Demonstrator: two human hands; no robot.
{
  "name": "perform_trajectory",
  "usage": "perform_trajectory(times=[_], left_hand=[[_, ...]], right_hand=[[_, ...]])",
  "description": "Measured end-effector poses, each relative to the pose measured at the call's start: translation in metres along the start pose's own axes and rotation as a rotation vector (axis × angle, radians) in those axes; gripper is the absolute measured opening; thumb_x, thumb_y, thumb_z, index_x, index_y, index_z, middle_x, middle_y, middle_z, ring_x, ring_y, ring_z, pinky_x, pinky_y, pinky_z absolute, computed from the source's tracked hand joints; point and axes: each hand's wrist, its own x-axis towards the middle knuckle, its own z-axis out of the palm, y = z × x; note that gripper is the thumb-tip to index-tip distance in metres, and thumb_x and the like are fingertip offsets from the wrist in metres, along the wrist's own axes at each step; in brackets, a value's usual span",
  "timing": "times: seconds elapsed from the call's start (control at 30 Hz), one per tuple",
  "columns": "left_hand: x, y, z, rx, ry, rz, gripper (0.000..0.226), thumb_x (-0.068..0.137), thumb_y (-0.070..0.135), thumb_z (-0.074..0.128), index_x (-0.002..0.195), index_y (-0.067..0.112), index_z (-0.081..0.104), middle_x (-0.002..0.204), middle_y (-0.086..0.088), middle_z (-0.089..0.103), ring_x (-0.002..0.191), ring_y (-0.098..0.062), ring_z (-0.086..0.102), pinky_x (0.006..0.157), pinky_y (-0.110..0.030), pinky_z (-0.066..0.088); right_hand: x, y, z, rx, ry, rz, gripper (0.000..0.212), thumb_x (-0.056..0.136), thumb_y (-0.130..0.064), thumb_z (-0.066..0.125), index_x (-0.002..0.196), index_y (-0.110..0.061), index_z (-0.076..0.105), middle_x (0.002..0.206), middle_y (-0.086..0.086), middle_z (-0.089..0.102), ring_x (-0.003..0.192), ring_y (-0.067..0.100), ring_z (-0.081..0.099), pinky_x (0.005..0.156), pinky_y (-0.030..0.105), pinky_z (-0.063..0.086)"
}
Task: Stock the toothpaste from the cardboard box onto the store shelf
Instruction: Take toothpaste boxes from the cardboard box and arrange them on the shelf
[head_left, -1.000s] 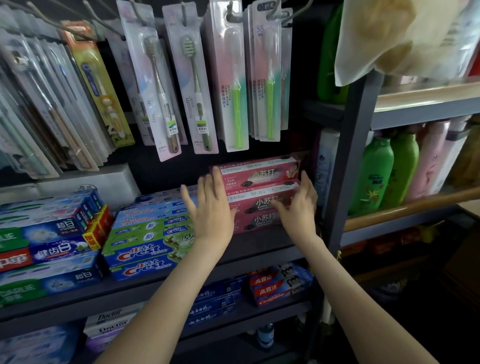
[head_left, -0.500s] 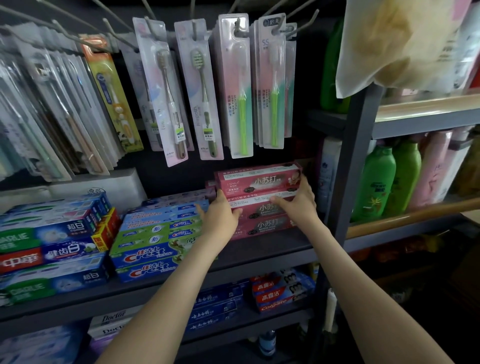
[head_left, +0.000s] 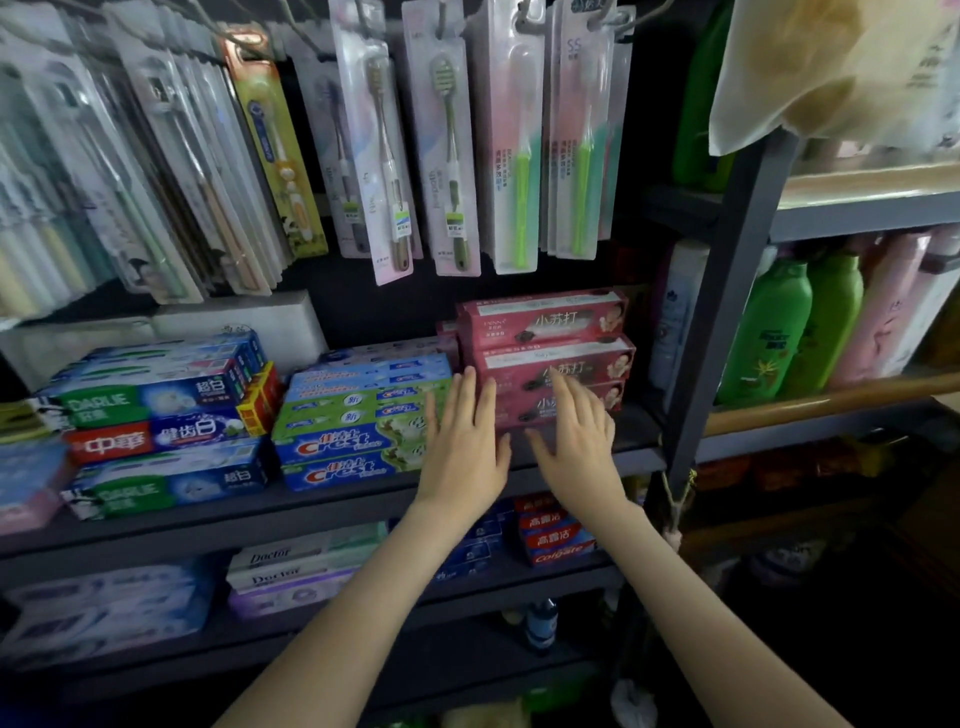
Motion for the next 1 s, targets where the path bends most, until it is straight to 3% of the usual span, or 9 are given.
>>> perform_trajectory(times=[0.1, 0.17, 0.23, 0.4, 0.63, 0.73, 0.87, 0.93, 1.0], left_hand=[[-0.037, -0.01, 0.008, -0.024, 0.08, 0.082, 0.056, 0.087, 0.019, 0.066, 0.137, 0.001, 0.048, 0.146, -0.021, 0.042, 0.136, -0.035, 0.04, 0.114, -0.047, 0.019], [-0.062, -0.021, 0.012, -0.047, 0.096, 0.084, 0.049, 0.086, 0.017, 0.062, 0.132, 0.001, 0.053, 0.14, -0.02, 0.049, 0.13, -0.034, 0.048, 0.111, -0.044, 0.026], [-0.085, -0.035, 0.014, -0.06, 0.068, 0.055, 0.047, 0.087, 0.02, 0.05, 0.13, 0.0, 0.054, 0.137, -0.019, 0.052, 0.126, -0.032, 0.052, 0.109, -0.041, 0.032], [-0.138, -0.08, 0.017, -0.08, 0.006, -0.052, 0.056, 0.077, 0.011, 0.075, 0.128, -0.001, 0.056, 0.136, -0.02, 0.053, 0.123, -0.034, 0.055, 0.103, -0.042, 0.041], [-0.218, -0.172, 0.014, -0.01, -0.131, -0.242, 0.055, 0.072, 0.013, 0.076, 0.122, 0.0, 0.059, 0.129, -0.02, 0.058, 0.116, -0.034, 0.059, 0.094, -0.044, 0.05], [-0.259, -0.225, 0.018, 0.051, -0.171, -0.316, 0.05, 0.071, 0.015, 0.072, 0.117, -0.001, 0.062, 0.123, -0.021, 0.062, 0.109, -0.035, 0.063, 0.088, -0.044, 0.053], [-0.302, -0.3, 0.028, 0.143, -0.173, -0.351, 0.049, 0.068, 0.018, 0.071, 0.115, 0.002, 0.066, 0.119, -0.02, 0.064, 0.104, -0.034, 0.066, 0.083, -0.042, 0.055], [-0.316, -0.335, 0.037, 0.182, -0.152, -0.355, 0.059, 0.061, 0.016, 0.084, 0.116, 0.003, 0.066, 0.119, -0.02, 0.064, 0.105, -0.034, 0.065, 0.083, -0.044, 0.055], [-0.323, -0.366, 0.052, 0.214, -0.118, -0.371, 0.064, 0.061, 0.015, 0.086, 0.12, 0.003, 0.064, 0.124, -0.022, 0.061, 0.111, -0.036, 0.063, 0.088, -0.046, 0.053]], right_hand=[[-0.032, -0.019, 0.014, -0.021, 0.021, -0.09, 0.054, 0.089, -0.018, 0.059, 0.139, -0.004, 0.043, 0.134, 0.013, 0.052, 0.124, 0.025, 0.036, 0.1, 0.047, 0.038], [-0.05, -0.033, 0.025, -0.033, 0.026, -0.134, 0.049, 0.085, -0.021, 0.051, 0.131, -0.003, 0.051, 0.122, 0.012, 0.06, 0.114, 0.021, 0.04, 0.094, 0.04, 0.041], [-0.066, -0.048, 0.038, -0.023, -0.001, -0.167, 0.048, 0.084, -0.021, 0.049, 0.129, -0.004, 0.053, 0.119, 0.01, 0.061, 0.111, 0.019, 0.042, 0.093, 0.034, 0.036], [-0.101, -0.086, 0.078, -0.005, -0.089, -0.219, 0.052, 0.079, -0.014, 0.07, 0.128, -0.006, 0.054, 0.119, 0.006, 0.062, 0.11, 0.017, 0.042, 0.089, 0.037, 0.047], [-0.144, -0.152, 0.153, -0.024, -0.308, -0.278, 0.051, 0.076, -0.016, 0.076, 0.123, -0.008, 0.057, 0.116, 0.007, 0.063, 0.11, 0.019, 0.043, 0.085, 0.04, 0.051], [-0.166, -0.184, 0.197, 0.016, -0.456, -0.289, 0.055, 0.076, -0.017, 0.074, 0.126, -0.008, 0.055, 0.121, 0.009, 0.062, 0.112, 0.027, 0.055, 0.085, 0.044, 0.051], [-0.19, -0.227, 0.261, 0.071, -0.572, -0.259, 0.054, 0.084, -0.022, 0.059, 0.134, -0.004, 0.051, 0.132, 0.012, 0.057, 0.121, 0.031, 0.055, 0.098, 0.044, 0.044], [-0.196, -0.248, 0.294, 0.17, -0.598, -0.208, 0.056, 0.096, -0.021, 0.053, 0.146, -0.008, 0.033, 0.149, 0.009, 0.038, 0.138, 0.025, 0.036, 0.113, 0.034, 0.026], [-0.199, -0.264, 0.327, 0.319, -0.603, -0.086, 0.063, 0.099, -0.022, 0.05, 0.152, -0.013, 0.017, 0.156, 0.001, 0.021, 0.144, 0.012, 0.016, 0.114, 0.017, 0.012]])
